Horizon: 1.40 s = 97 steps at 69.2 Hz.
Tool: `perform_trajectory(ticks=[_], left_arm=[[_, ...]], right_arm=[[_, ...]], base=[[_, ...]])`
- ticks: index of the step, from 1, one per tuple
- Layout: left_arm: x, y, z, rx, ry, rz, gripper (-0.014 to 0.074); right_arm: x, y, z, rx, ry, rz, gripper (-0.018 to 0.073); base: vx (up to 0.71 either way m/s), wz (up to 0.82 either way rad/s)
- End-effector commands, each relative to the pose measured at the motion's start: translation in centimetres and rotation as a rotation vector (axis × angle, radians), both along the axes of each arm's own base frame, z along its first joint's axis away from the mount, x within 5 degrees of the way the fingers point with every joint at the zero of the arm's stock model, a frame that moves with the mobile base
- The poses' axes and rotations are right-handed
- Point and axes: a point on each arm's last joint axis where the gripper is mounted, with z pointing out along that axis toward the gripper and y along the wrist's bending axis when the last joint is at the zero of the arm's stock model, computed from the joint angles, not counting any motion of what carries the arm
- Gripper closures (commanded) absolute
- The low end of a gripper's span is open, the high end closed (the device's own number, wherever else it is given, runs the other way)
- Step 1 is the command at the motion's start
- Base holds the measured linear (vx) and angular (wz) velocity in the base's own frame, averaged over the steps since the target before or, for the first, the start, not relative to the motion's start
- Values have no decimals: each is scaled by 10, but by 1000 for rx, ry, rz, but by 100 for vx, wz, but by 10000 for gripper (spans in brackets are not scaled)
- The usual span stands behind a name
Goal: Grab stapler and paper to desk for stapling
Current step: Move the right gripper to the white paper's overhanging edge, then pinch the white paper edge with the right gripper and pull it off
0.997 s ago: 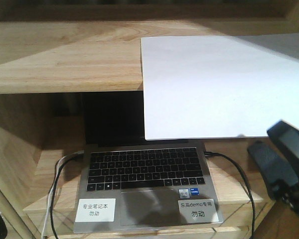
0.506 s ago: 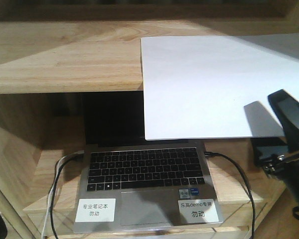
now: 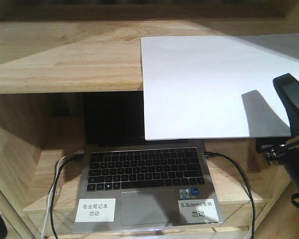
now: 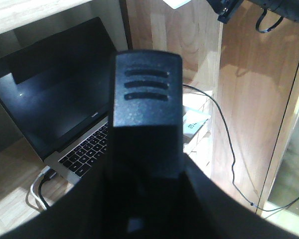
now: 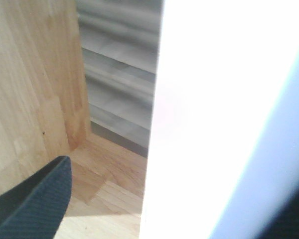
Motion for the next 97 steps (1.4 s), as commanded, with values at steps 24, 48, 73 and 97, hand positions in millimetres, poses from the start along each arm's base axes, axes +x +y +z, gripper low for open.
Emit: perform_trajectory(ticks=[24, 48, 73, 97], left_arm=[[2, -2, 17, -105, -80, 2, 604], [2, -2, 17, -105, -80, 2, 603], [2, -2, 17, -105, -80, 2, 603], [2, -2, 17, -105, -80, 2, 603]], right_arm=[[-3, -3, 21, 70, -171, -23, 136], [-5, 1, 22, 39, -189, 11, 569], [-7, 0, 25, 55, -220, 9, 564], [-24, -4, 55, -42, -329, -19, 564]], base=[[0, 0], [0, 0], [0, 0], [0, 0]])
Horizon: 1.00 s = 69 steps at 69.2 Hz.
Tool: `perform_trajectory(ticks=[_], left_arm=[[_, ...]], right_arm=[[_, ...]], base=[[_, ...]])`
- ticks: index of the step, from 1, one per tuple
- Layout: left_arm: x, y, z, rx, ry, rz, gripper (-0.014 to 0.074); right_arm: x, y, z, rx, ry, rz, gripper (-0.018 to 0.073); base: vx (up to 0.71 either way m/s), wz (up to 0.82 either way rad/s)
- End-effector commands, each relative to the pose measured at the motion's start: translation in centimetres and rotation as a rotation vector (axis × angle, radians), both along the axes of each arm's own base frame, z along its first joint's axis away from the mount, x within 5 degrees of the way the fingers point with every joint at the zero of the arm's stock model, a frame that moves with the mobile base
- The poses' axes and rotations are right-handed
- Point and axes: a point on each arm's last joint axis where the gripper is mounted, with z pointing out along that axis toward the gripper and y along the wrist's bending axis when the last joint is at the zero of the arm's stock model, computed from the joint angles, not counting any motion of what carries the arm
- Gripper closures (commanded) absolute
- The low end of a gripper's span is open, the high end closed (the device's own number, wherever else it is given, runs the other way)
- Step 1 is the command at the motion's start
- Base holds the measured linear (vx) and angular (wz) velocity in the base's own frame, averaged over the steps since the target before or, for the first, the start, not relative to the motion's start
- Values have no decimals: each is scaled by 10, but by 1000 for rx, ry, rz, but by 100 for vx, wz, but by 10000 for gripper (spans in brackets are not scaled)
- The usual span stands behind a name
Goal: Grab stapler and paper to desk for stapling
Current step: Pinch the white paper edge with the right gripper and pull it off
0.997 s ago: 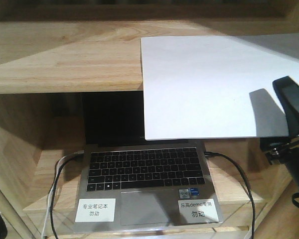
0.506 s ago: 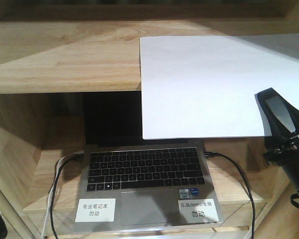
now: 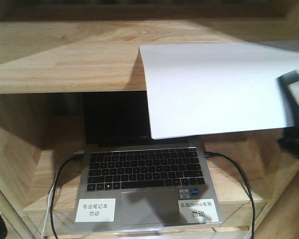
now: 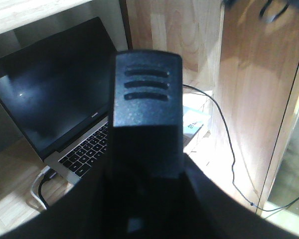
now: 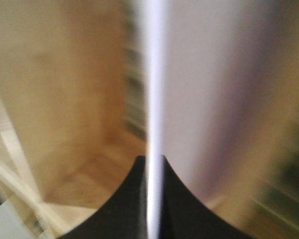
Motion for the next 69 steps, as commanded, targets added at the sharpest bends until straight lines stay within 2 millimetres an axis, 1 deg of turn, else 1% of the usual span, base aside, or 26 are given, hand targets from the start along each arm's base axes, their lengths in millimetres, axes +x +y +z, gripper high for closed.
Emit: perform_trajectory(ticks=[1, 24, 39, 52, 61, 69], left_arm=[[2, -2, 17, -105, -80, 2, 603], [2, -2, 17, -105, -80, 2, 603], [2, -2, 17, -105, -80, 2, 603], [2, -2, 17, -105, -80, 2, 603], [2, -2, 17, -105, -80, 2, 603], [2, -2, 17, -105, -80, 2, 603]], right_arm=[[-10, -2, 24, -15, -142, -20, 564], [-32, -9, 62, -71, -271, -45, 564], [-53, -19, 87, -127, -345, -90, 564], [-70, -32, 95, -140, -363, -142, 564], [-84, -46, 97, -136, -379, -235, 564], [-96, -55, 96, -125, -359, -299, 564]], base=[[0, 0], [0, 0], [0, 0], [0, 0], [0, 0], [0, 0]])
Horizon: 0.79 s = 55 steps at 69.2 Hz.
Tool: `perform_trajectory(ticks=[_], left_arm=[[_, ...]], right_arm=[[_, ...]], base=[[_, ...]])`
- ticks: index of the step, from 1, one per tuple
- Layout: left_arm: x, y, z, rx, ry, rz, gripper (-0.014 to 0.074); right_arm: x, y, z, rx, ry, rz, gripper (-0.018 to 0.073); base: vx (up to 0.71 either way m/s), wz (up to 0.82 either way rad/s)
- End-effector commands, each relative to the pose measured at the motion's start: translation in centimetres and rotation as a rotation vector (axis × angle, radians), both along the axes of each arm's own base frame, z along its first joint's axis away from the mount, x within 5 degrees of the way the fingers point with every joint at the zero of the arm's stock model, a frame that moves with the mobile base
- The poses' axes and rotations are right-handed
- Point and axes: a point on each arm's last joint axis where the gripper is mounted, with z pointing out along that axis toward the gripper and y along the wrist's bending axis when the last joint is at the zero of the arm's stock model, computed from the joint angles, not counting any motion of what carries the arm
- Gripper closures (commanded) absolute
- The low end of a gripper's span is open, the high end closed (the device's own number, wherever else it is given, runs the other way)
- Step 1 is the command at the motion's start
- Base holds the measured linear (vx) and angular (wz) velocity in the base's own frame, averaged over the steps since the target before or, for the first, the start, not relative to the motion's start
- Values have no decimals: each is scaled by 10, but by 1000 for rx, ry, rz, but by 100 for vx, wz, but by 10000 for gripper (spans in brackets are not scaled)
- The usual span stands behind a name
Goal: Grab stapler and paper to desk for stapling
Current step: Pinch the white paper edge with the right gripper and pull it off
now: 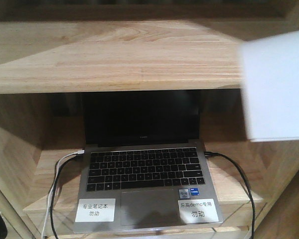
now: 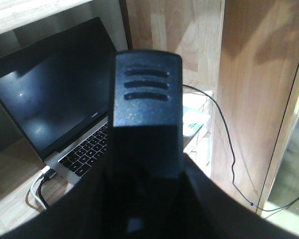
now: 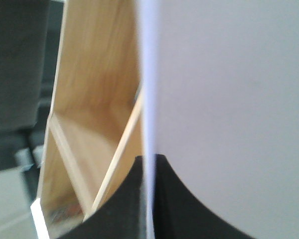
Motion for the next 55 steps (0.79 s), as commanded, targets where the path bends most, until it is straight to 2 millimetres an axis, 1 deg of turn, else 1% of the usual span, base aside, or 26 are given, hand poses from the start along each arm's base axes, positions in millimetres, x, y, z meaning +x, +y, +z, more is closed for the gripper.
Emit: perform_trajectory(ticks=[1, 9, 21, 30, 55], left_arm=[[2, -2, 17, -105, -80, 2, 603], [2, -2, 17, -105, -80, 2, 603], [2, -2, 17, -105, -80, 2, 603], [2, -2, 17, -105, -80, 2, 603], [2, -2, 17, -105, -80, 2, 603]], right_arm=[[-13, -8, 10, 26, -44, -56, 564], [-23, -13, 9, 45, -30, -91, 564], [-31, -14, 8, 42, -40, -93, 561], [-32, -14, 8, 57, -35, -70, 560], [-32, -12, 8, 22, -44, -81, 560]], base=[[0, 0], [0, 0], [0, 0], [0, 0], [0, 0]])
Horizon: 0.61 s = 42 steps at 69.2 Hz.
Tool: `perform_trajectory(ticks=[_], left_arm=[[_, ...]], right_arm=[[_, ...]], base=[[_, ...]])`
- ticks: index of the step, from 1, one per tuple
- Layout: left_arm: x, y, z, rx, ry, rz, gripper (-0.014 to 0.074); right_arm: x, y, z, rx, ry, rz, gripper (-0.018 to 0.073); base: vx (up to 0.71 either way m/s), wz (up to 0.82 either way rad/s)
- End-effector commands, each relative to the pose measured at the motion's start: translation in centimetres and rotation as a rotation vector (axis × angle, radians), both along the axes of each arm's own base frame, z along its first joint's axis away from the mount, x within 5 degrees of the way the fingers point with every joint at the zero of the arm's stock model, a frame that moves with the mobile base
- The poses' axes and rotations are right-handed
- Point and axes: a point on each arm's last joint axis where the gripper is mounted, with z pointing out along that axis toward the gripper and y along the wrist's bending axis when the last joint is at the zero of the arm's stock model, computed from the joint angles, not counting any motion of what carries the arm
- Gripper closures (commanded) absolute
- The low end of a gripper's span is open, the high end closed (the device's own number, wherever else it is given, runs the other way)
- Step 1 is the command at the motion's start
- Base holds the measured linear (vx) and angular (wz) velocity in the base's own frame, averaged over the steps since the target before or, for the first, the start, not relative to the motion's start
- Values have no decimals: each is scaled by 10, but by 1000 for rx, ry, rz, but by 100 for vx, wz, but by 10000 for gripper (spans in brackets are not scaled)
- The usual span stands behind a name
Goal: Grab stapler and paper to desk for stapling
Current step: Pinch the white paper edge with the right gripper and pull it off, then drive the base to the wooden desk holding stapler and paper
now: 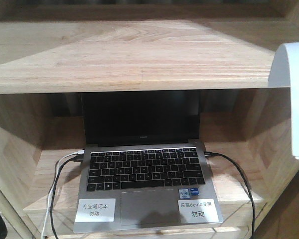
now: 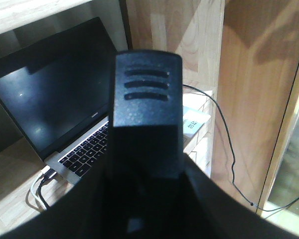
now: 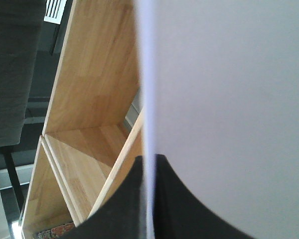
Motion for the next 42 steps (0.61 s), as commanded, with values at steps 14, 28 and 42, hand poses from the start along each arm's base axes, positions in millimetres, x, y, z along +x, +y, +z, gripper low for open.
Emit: perform_trajectory(ticks=[14, 28, 42], left_arm=[[2, -2, 17, -105, -80, 2, 603], [2, -2, 17, -105, -80, 2, 603], [2, -2, 17, -105, -80, 2, 603]], right_arm=[[-5, 1, 11, -17, -64, -9, 560], [-5, 1, 11, -17, -68, -8, 560], [-5, 1, 11, -17, -68, -8, 560]], base=[[0, 0], [0, 0], [0, 0]])
